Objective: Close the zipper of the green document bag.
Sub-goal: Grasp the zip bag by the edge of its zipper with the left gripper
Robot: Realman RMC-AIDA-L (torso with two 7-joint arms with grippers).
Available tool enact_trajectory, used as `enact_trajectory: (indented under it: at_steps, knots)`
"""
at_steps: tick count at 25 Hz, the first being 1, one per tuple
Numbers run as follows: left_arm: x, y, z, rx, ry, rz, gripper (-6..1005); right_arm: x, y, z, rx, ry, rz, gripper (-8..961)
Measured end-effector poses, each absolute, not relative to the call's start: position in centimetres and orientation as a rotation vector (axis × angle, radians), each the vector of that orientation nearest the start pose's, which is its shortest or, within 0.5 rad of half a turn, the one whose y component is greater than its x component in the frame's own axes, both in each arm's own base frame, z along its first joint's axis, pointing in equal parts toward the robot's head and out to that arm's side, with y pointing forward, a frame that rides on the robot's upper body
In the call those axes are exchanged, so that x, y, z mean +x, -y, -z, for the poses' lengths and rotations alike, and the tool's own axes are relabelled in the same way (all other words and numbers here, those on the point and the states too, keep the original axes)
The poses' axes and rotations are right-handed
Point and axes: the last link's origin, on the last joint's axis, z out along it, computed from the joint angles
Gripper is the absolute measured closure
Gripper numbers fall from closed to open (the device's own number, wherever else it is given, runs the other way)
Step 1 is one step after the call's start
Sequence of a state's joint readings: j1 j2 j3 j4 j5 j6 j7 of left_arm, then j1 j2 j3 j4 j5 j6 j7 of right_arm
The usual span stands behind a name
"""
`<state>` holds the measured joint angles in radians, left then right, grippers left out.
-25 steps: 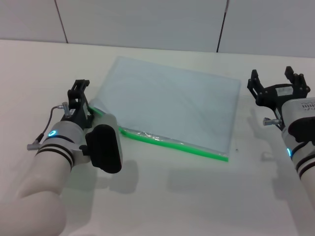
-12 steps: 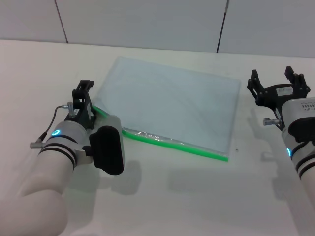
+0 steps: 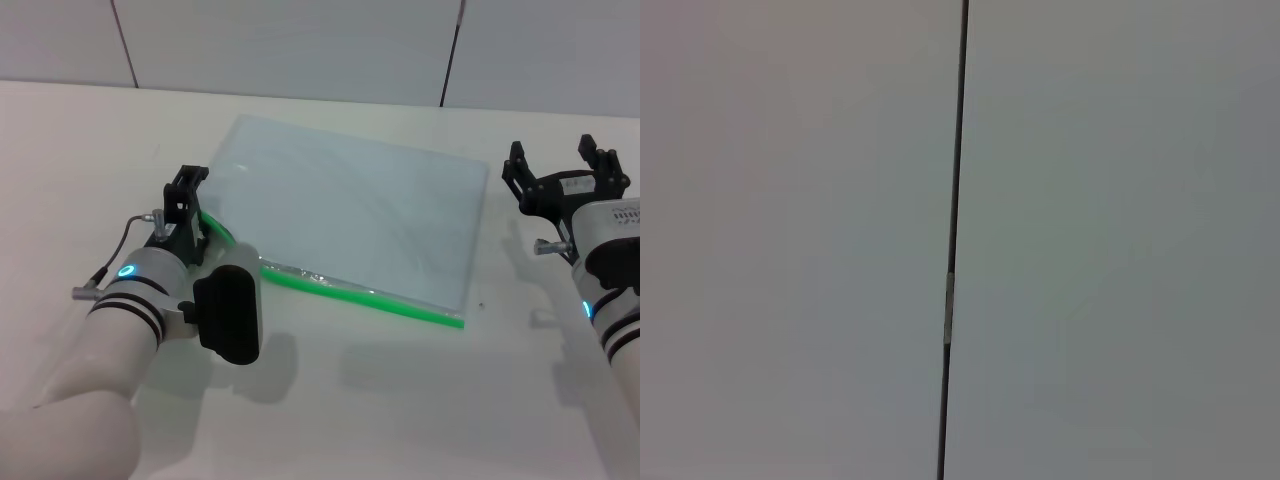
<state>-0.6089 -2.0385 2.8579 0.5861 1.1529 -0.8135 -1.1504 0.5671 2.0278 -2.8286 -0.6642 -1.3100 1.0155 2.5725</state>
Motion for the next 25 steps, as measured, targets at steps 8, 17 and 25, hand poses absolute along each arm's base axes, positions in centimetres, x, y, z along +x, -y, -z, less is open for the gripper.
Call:
enact_trajectory:
  at_steps: [8,17,25]
  knots:
    - [-27.5,-35.4,9.6,-1.823,-0.604,-0.637,275,25.4,-35.0,7.7,-1.640,-0.589,-0.490,118]
    - [-27.1,-35.3,9.9,-1.820,-0.654,-0.623,284,25.4,-34.9,7.7,-1.639,-0.590,-0.489,118]
    - [-26.9,-35.2,10.0,-1.814,-0.688,-0.633,295,25.4,-34.9,7.7,-1.639,-0.590,-0.489,119]
